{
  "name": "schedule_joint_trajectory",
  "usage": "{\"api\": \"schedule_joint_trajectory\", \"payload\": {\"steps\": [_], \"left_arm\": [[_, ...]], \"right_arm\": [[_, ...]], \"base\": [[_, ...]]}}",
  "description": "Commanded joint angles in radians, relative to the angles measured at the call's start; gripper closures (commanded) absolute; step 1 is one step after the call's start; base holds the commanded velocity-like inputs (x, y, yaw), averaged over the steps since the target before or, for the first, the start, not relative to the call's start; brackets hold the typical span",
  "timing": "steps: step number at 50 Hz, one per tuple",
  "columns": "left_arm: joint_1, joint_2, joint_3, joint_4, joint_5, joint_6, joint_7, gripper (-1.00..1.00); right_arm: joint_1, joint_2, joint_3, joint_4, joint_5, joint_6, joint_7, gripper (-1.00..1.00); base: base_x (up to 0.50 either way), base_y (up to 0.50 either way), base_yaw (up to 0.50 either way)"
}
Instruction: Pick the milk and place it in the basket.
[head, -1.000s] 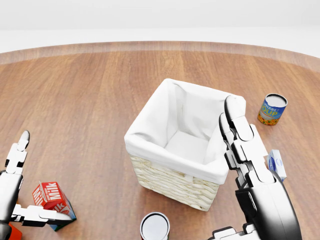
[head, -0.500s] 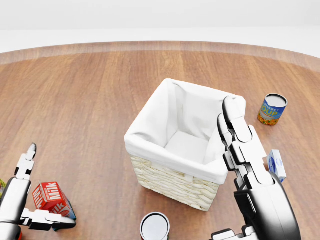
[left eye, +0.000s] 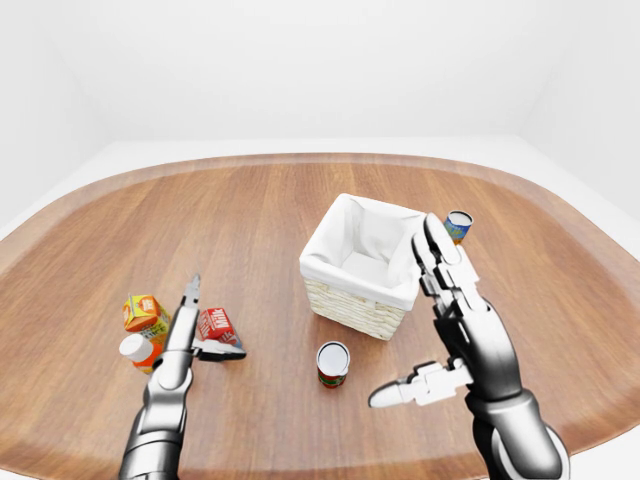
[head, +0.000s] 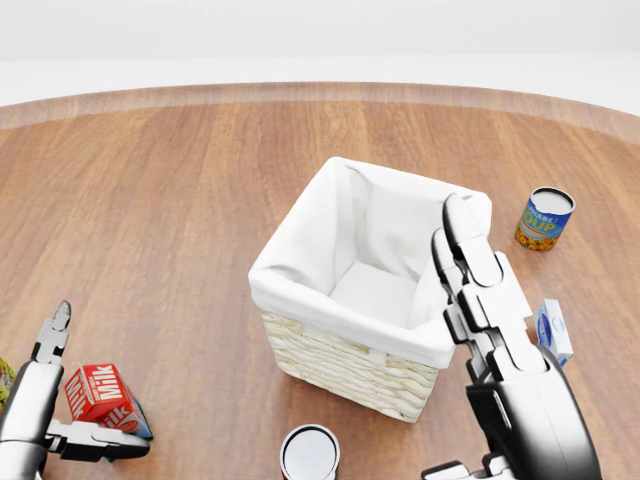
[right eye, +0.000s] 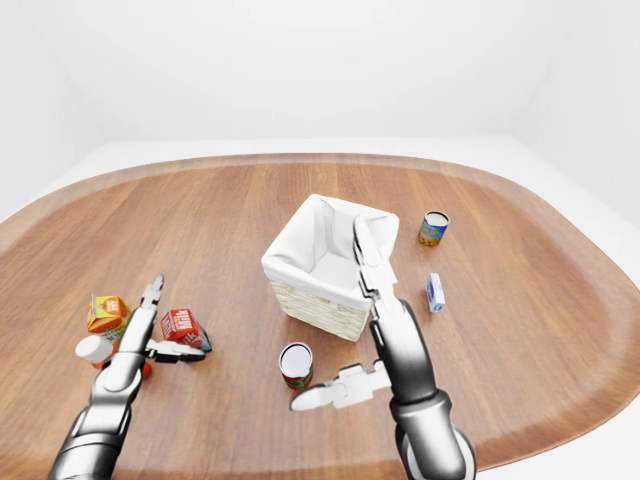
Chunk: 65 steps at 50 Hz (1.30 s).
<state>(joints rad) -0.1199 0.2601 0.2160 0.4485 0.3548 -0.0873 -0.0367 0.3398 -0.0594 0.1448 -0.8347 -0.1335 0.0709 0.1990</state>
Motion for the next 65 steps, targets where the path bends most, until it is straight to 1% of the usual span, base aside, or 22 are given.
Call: {"api": "schedule_joint_trajectory", "payload": {"steps": [1, 13, 19, 20, 22, 23, 27, 28, 29, 30, 31, 33, 36, 37, 40, 45, 49, 51, 57, 59, 63, 65], "left_arm": [[-0.044, 0.03, -0.003, 0.115, -0.005, 0.0, 0.039, -1.0], [-0.109, 0.064, -0.02, 0.283, -0.016, 0.0, 0.085, -1.0], [-0.105, 0.059, -0.03, 0.251, -0.02, 0.0, 0.071, -1.0], [-0.097, 0.062, -0.04, 0.256, -0.002, 0.0, 0.071, -1.0], [-0.106, 0.059, -0.041, 0.293, 0.012, 0.0, 0.093, -1.0], [-0.109, 0.058, -0.043, 0.305, 0.012, 0.0, 0.092, -1.0], [-0.129, 0.055, -0.06, 0.376, 0.02, 0.0, 0.104, -1.0], [-0.13, 0.052, -0.062, 0.384, -0.003, 0.0, 0.064, -1.0], [-0.124, 0.05, -0.065, 0.376, -0.016, 0.0, 0.032, -0.09], [-0.123, 0.05, -0.065, 0.374, -0.017, 0.0, 0.03, -0.09], [-0.127, 0.049, -0.064, 0.385, -0.024, 0.0, 0.024, 1.0], [-0.143, 0.052, -0.064, 0.42, -0.02, 0.0, 0.046, 1.0], [-0.136, 0.052, -0.066, 0.418, -0.031, 0.0, 0.042, 1.0], [-0.13, 0.049, -0.062, 0.414, -0.05, 0.0, 0.022, 1.0], [-0.134, 0.049, -0.066, 0.434, -0.054, 0.0, 0.023, 1.0], [-0.136, 0.045, -0.065, 0.417, -0.074, 0.0, 0.001, 1.0], [-0.132, 0.039, -0.068, 0.352, -0.056, 0.0, 0.003, 1.0], [-0.126, 0.038, -0.067, 0.32, -0.053, 0.0, -0.011, 1.0], [-0.115, 0.039, -0.047, 0.204, -0.047, 0.0, -0.049, 1.0], [-0.121, 0.04, -0.055, 0.194, -0.011, 0.0, -0.038, 1.0], [-0.117, 0.039, -0.054, 0.083, 0.032, 0.0, -0.065, 1.0], [-0.116, 0.033, -0.042, -0.012, 0.025, 0.0, -0.11, 1.0]], "right_arm": [[0.007, -0.005, 0.01, -0.007, 0.003, 0.002, -0.001, -1.0], [0.015, -0.012, 0.024, -0.009, 0.011, -0.002, 0.0, -1.0], [0.014, -0.012, 0.011, -0.027, 0.021, 0.013, 0.003, -1.0], [0.01, -0.01, 0.011, -0.026, 0.02, 0.016, 0.003, -1.0], [0.011, -0.009, 0.014, -0.027, 0.017, 0.016, 0.002, -1.0], [0.013, -0.01, 0.015, -0.024, 0.017, 0.011, 0.002, -1.0], [0.01, -0.009, 0.011, -0.023, 0.019, 0.015, 0.003, -1.0], [0.014, -0.009, 0.012, -0.028, 0.019, 0.014, 0.003, -1.0], [0.014, -0.009, 0.012, -0.028, 0.018, 0.013, 0.003, -1.0], [0.014, -0.009, 0.012, -0.028, 0.018, 0.013, 0.003, -1.0], [0.009, -0.008, 0.01, -0.025, 0.02, 0.016, 0.003, -1.0], [0.008, -0.007, 0.009, -0.019, 0.02, 0.014, 0.003, -1.0], [0.01, -0.008, 0.011, -0.026, 0.02, 0.016, 0.003, -1.0], [0.01, -0.008, 0.012, -0.026, 0.017, 0.016, 0.002, -1.0], [0.009, -0.009, 0.017, -0.009, 0.014, 0.005, -0.001, -1.0], [0.014, -0.011, 0.018, -0.021, 0.016, 0.01, -0.001, -1.0], [0.016, -0.012, 0.022, -0.016, 0.013, 0.005, -0.002, -1.0], [0.02, -0.014, 0.025, -0.029, 0.014, 0.011, -0.002, -1.0], [0.019, -0.015, 0.026, -0.007, 0.013, -0.006, -0.004, -1.0], [0.021, -0.016, 0.028, -0.013, 0.013, -0.004, -0.004, -1.0], [0.023, -0.018, 0.031, -0.019, 0.012, -0.002, -0.005, -1.0], [0.025, -0.019, 0.034, -0.023, 0.011, -0.001, -0.005, -1.0]], "base": [[0.0, 0.0, 0.0], [0.0, 0.0, 0.0], [0.0, 0.0, 0.0], [0.0, 0.0, 0.0], [0.0, 0.0, 0.0], [0.0, 0.0, 0.0], [0.0, 0.0, 0.0], [0.0, 0.0, 0.0], [0.0, 0.0, 0.0], [0.0, 0.0, 0.0], [0.0, 0.0, 0.0], [0.0, 0.0, 0.0], [0.0, 0.0, 0.0], [0.0, 0.0, 0.0], [0.0, 0.0, 0.0], [0.0, 0.0, 0.0], [0.0, 0.0, 0.0], [0.0, 0.0, 0.0], [0.0, 0.0, 0.0], [0.0, 0.0, 0.0], [0.0, 0.0, 0.0], [0.0, 0.0, 0.0]]}}
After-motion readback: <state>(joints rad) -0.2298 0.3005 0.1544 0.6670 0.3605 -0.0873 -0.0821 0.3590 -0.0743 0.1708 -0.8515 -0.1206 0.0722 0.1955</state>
